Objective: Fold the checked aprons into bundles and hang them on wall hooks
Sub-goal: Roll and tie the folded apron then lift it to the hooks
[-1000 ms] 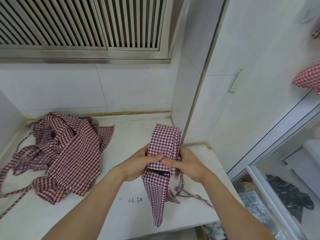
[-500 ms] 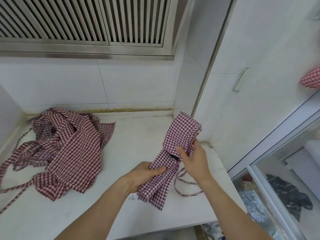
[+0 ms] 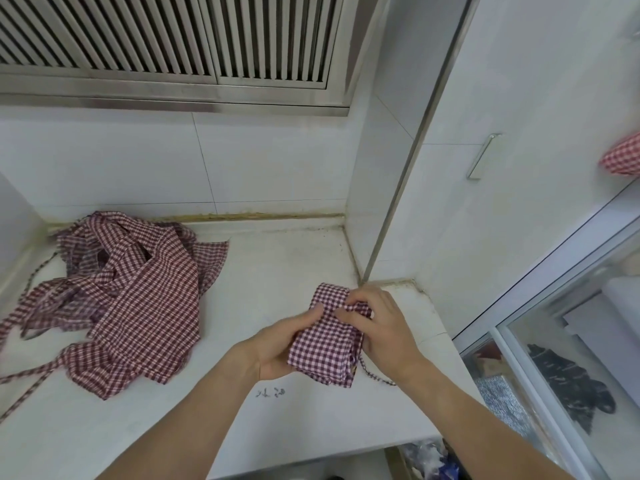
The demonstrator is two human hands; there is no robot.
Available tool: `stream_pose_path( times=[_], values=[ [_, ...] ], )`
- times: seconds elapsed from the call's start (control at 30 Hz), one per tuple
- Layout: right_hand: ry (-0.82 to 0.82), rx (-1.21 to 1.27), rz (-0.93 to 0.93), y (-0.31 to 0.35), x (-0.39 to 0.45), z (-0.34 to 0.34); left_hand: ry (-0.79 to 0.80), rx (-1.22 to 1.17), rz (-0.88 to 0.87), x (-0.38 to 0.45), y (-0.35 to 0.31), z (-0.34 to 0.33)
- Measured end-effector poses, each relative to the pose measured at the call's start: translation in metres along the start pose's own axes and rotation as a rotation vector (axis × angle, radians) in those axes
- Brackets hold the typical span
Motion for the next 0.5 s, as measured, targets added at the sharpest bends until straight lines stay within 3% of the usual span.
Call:
stream_pose_path(
  times=[0.07, 0.13, 0.3, 0.4, 0.5],
  values=[
    [0.077, 0.052, -0.071, -0.004, 0.001, -0.005, -0.002, 0.08, -0.018, 0.001, 0.0, -0.001],
    [0.132, 0.226, -0.311, -0.01, 0.004, -0.004, -0.04, 0.075, -0.067, 0.002, -0.001, 0.006],
    [0.069, 0.795, -0.774, -0.028, 0.006, 0.005, -0.061, -0.056, -0.131, -0.005, -0.004, 0.025],
    [0.129, 0.979, -0.858, -0.022, 0.007, 0.005, -0.055, -0.073, -0.128, -0.011, -0.008, 0.03],
    [0.17, 0.983, -0.829, -0.017, 0.014, 0.006, -0.011, -0.129, -0.15, -0.016, -0.015, 0.031]
  ],
)
Point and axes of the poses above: each hand's wrist, its own x-axis towards the middle knuckle, its own z-axis out of the back of the hand, y = z × x, the point moved 6 cm from there along x, towards the middle knuckle, and after that the axes turned 2 degrees about x, right-handed, at the moved point
